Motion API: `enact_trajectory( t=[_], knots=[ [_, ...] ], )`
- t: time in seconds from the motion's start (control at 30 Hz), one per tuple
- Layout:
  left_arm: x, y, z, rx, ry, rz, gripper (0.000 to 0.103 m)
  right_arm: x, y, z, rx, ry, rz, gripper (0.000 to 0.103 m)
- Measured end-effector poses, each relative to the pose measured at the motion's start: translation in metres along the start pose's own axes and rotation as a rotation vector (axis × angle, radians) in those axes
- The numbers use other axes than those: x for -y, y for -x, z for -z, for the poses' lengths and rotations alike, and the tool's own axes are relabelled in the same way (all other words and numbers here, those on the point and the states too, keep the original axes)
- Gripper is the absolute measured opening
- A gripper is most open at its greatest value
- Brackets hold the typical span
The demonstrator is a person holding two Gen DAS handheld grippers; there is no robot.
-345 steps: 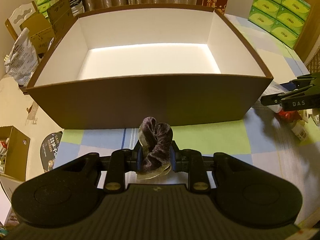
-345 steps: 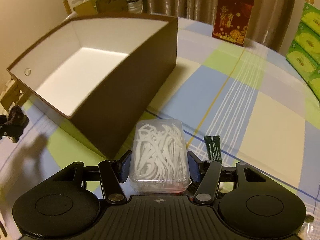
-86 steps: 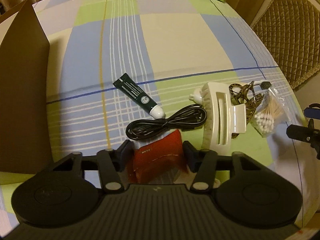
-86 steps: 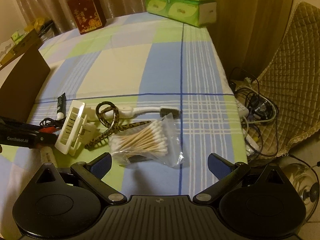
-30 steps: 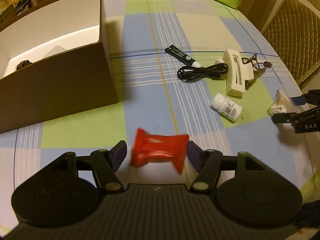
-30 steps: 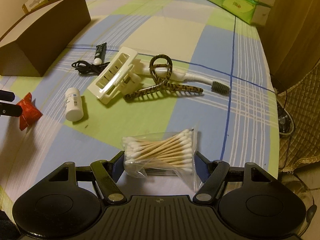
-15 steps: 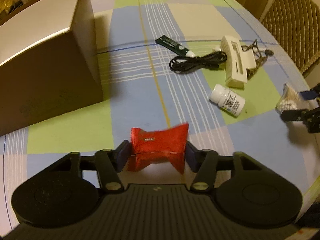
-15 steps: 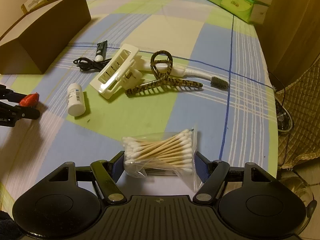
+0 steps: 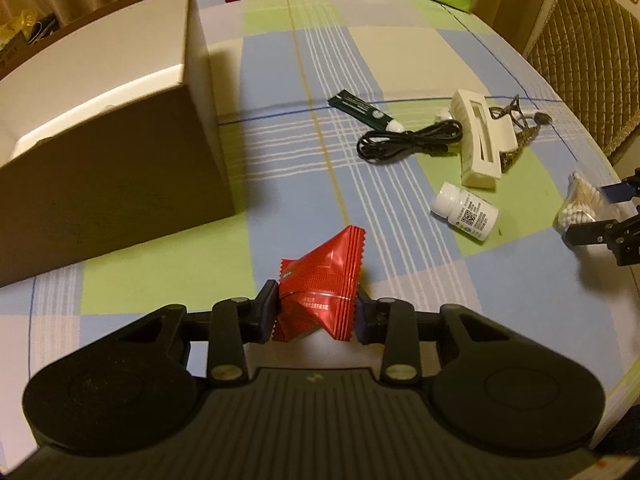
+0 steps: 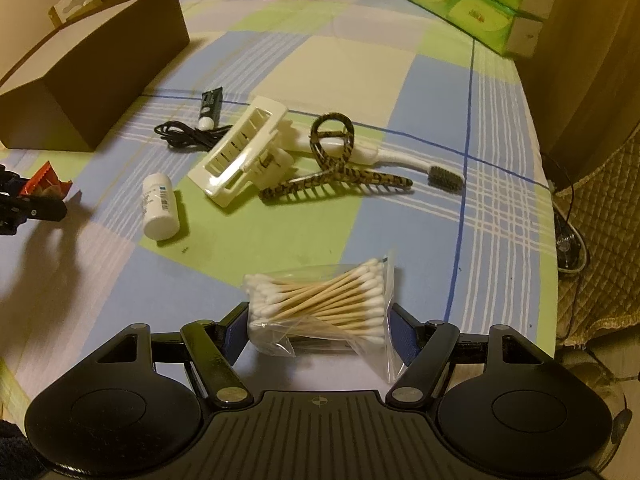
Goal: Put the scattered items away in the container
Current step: 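Lift the red packet and cotton-swab bag and carry them over the brown box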
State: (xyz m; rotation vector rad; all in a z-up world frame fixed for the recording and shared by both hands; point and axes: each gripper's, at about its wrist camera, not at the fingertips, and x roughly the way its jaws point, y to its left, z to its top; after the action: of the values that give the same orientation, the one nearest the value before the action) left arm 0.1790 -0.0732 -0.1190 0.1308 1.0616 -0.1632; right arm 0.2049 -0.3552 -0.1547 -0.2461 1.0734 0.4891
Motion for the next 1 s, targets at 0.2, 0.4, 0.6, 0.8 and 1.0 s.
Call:
enact_trajectory(
  t=[0.2, 0.4, 0.6, 0.8, 1.0],
  knots=[
    [-0.01, 0.016, 0.002, 0.005, 0.016, -0.002, 0.032, -0.009, 0.004, -0.007, 0.013, 0.022, -0.009, 0.068],
    [-0.022, 0.032, 0.003, 0.014, 0.038, 0.005, 0.032, -0.023, 0.01, -0.016, 0.026, 0.046, -0.031, 0.068],
    [-0.036, 0.048, 0.004, 0.026, 0.061, 0.004, 0.032, -0.046, 0.024, -0.027, 0.052, 0.095, -0.076, 0.068],
    [-0.058, 0.065, 0.009, 0.038, 0.09, -0.013, 0.032, -0.076, 0.032, -0.044, 0.076, 0.166, -0.134, 0.068],
    [-0.086, 0.082, 0.017, 0.049, 0.119, -0.04, 0.032, -0.115, 0.035, -0.064, 0.098, 0.234, -0.214, 0.068]
  ],
)
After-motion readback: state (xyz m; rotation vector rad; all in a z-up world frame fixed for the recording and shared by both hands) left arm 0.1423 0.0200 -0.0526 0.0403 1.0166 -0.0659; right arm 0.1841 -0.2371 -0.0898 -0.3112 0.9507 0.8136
